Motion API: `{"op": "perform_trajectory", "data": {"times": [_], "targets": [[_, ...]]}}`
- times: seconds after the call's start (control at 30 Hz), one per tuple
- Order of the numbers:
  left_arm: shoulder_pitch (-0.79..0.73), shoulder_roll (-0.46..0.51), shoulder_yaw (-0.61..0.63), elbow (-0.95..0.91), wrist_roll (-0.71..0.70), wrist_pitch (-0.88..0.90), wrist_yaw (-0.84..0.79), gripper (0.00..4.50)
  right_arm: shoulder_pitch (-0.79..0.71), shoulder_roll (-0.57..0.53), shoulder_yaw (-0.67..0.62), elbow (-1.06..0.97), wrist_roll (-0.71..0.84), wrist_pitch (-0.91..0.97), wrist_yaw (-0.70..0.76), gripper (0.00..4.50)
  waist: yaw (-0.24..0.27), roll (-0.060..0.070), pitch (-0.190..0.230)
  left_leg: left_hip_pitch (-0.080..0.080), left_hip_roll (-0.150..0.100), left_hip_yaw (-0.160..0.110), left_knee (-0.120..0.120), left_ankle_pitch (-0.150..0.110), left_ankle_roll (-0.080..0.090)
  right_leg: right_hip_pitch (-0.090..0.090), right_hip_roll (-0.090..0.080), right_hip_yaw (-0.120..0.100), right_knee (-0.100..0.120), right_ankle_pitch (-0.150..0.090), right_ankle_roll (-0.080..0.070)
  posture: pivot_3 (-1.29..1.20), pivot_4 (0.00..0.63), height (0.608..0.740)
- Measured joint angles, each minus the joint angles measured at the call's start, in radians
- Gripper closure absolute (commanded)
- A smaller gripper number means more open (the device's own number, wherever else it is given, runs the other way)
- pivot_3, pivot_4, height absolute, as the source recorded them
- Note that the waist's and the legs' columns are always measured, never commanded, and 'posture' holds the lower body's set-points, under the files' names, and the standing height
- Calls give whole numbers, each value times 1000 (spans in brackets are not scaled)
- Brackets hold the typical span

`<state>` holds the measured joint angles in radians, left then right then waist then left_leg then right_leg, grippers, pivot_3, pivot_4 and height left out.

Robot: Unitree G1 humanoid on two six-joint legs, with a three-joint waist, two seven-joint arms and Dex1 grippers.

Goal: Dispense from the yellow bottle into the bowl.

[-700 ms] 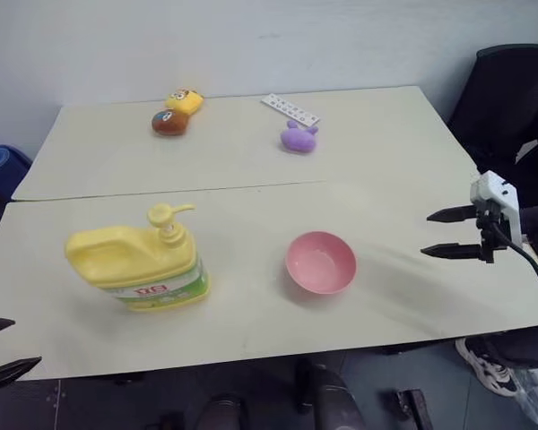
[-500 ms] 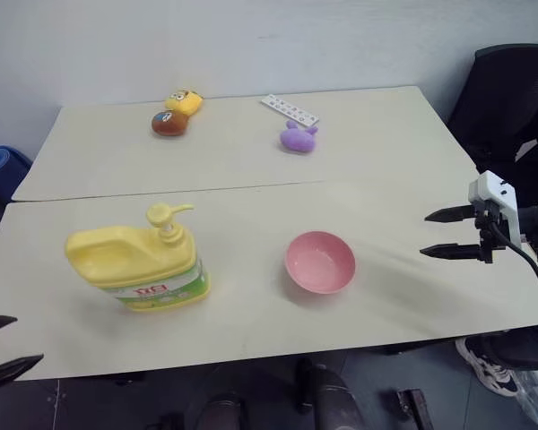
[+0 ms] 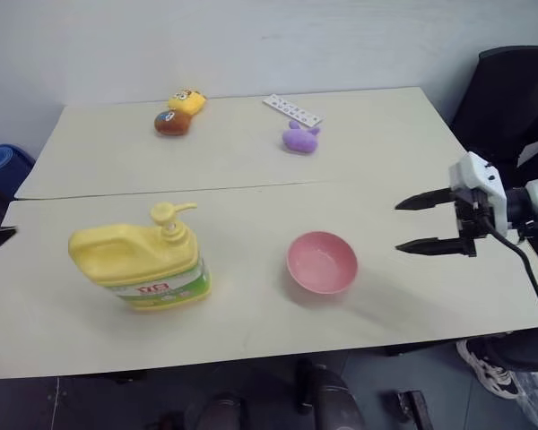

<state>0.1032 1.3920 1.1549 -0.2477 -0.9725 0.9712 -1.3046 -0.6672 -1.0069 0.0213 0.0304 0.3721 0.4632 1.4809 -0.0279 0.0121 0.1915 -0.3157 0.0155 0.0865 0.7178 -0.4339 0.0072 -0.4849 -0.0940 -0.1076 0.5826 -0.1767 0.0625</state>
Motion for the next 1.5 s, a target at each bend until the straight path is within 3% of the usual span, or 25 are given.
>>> {"op": "perform_trajectory", "data": {"times": [0.1, 0.3, 0.47, 0.73, 0.87, 1.03, 1.37, 1.5], "targets": [[-34, 22, -68, -157, -93, 28, -3, 0, 41, 16, 27, -146, 6, 91, -73, 18, -3, 2, 0, 2, -1, 1, -3, 0, -1, 0, 1, 2, 1, 0, 0, 0, 150, 740], [31, -67, -191, -428, -63, -14, -51, 0, 188, 5, 94, -392, 14, 173, -129, 18, -1, -3, 3, 2, 6, 6, 1, 1, -11, 1, 13, 4, 3, -2, -6, 0, 150, 740], [33, -91, -273, -482, 19, -77, -34, 0, 224, 31, 142, -485, -24, 181, -221, 18, -1, -6, 2, 16, 7, 7, -2, 1, -14, 8, 16, 7, 3, -5, -11, 0, 150, 740], [-44, -105, -423, -471, 58, -136, 40, 0, 229, 190, 344, -415, -228, 82, -399, 18, -2, -7, 1, 16, 11, 9, -3, 0, -17, 5, 20, 6, 9, -8, -15, 0, 150, 740], [-86, -104, -469, -452, 63, -139, 71, 0, 210, 264, 374, -330, -283, 66, -455, 906, -2, -7, 1, 16, 11, 9, -3, 0, -17, 5, 20, 6, 9, -8, -15, 0, 150, 740], [-141, -93, -478, -451, 24, -110, 103, 0, 208, 278, 377, -301, -305, 60, -461, 2650, -1, -7, 1, 16, 12, 9, -3, 0, -17, 5, 21, 6, 9, -8, -15, 0, 150, 740], [-199, -83, -501, -438, -12, -64, 145, 0, 230, 315, 407, -253, -340, 31, -467, 2650, -1, -7, 1, 16, 12, 9, -3, 0, -17, 5, 22, 6, 9, -8, -16, 0, 150, 740], [-213, -83, -516, -416, -11, -64, 153, 0, 228, 332, 407, -224, -353, 15, -470, 3601, -2, -7, 1, 16, 12, 9, -3, 0, -17, 5, 22, 6, 9, -8, -16, 0, 150, 740]]}}
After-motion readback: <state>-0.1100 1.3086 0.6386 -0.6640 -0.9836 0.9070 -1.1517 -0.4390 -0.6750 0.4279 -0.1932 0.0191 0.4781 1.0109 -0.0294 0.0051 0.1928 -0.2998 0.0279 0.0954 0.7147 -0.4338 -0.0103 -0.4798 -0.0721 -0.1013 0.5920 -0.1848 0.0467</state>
